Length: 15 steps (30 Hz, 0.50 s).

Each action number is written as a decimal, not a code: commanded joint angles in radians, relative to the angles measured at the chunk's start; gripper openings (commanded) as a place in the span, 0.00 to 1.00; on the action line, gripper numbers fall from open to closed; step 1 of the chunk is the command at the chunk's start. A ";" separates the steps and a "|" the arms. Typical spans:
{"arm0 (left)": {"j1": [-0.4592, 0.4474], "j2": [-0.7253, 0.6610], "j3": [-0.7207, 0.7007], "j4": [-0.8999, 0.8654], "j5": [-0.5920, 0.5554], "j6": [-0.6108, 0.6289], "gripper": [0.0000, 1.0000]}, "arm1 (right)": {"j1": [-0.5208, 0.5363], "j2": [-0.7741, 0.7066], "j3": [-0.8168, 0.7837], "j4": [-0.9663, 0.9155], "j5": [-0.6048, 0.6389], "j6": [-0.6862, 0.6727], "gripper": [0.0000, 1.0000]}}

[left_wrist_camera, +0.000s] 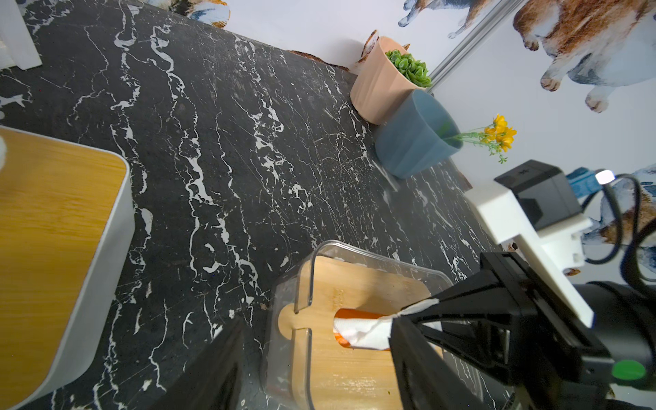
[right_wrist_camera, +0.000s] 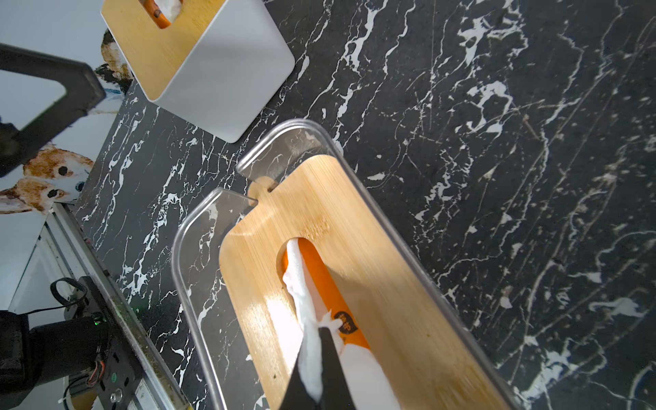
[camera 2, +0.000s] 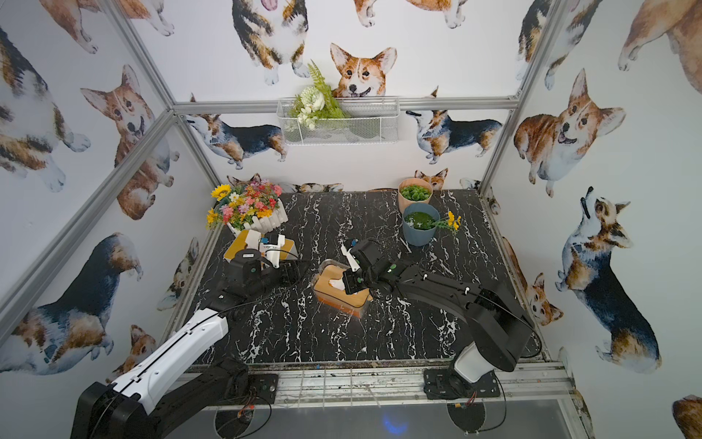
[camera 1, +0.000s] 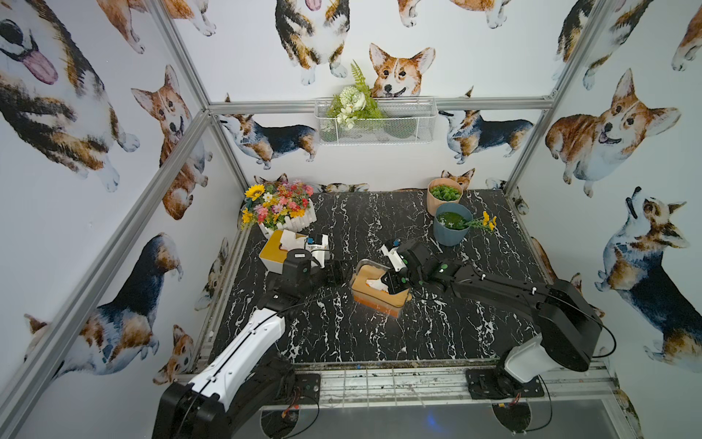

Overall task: Put the tissue paper into the tissue box
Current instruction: Pull the paper towel from the tissue box.

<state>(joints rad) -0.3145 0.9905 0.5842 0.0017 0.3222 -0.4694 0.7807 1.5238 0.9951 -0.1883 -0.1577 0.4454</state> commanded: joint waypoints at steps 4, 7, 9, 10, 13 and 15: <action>0.002 0.013 0.003 0.031 0.034 -0.015 0.69 | 0.002 -0.037 -0.003 0.046 -0.012 0.022 0.27; 0.001 0.020 0.005 0.035 0.048 -0.024 0.69 | 0.002 -0.073 -0.007 0.046 -0.006 0.032 0.41; 0.001 0.032 0.008 0.041 0.066 -0.030 0.70 | 0.001 -0.108 -0.014 0.045 0.006 0.039 0.49; 0.002 0.042 0.010 0.043 0.080 -0.035 0.70 | 0.003 -0.130 -0.019 0.043 0.017 0.044 0.56; 0.001 0.084 0.023 0.043 0.128 -0.042 0.76 | 0.000 -0.200 -0.044 0.028 0.044 0.065 0.75; 0.001 0.116 0.032 0.044 0.158 -0.043 0.79 | 0.000 -0.249 -0.071 0.015 0.053 0.076 0.79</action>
<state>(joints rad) -0.3145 1.0790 0.6022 0.0170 0.4168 -0.5072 0.7807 1.3182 0.9455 -0.1825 -0.1329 0.4923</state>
